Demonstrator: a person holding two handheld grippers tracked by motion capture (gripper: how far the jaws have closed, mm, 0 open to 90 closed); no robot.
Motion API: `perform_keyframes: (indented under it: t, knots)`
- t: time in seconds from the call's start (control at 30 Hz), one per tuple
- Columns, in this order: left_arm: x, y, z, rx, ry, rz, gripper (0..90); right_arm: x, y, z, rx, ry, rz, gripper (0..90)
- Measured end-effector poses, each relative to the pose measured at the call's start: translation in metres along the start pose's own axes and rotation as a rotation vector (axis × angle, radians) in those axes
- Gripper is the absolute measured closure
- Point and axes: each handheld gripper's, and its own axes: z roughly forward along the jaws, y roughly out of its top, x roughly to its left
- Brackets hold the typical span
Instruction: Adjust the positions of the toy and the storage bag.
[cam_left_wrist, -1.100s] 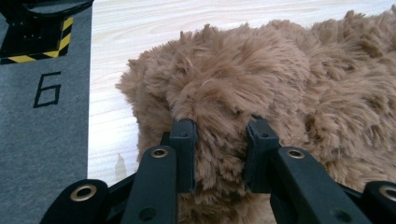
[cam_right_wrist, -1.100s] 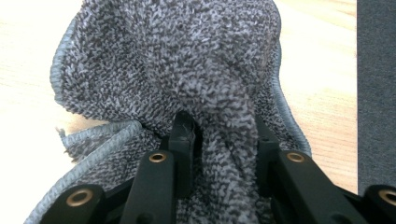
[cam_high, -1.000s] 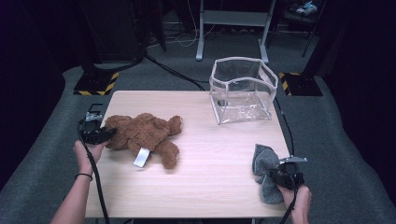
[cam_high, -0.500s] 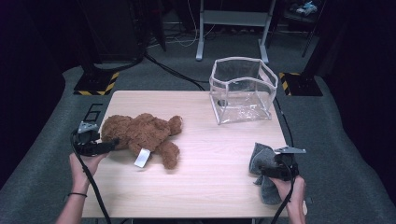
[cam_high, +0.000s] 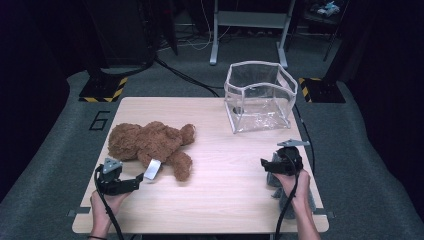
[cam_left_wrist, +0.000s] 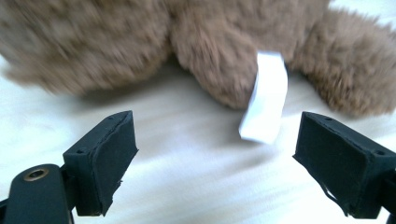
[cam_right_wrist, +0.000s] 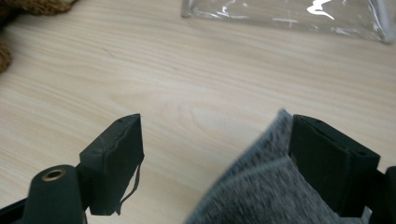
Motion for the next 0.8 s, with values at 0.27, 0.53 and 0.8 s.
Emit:
perform_keyframes:
  t: [0.27, 0.53, 0.8]
  knots:
    - [0.0, -0.017, 0.019, 0.046, 0.026, -0.001, 11.8, 0.018, 0.037, 0.027, -0.01, 0.036, -0.03, 15.3]
    - [0.003, -0.028, 0.031, 0.075, 0.026, -0.017, 11.9, 0.032, 0.067, 0.053, -0.012, 0.041, -0.051, 15.2]
    - [-0.002, -0.034, 0.033, 0.046, 0.071, 0.027, 11.9, 0.035, 0.092, 0.073, -0.026, 0.027, -0.038, 16.8]
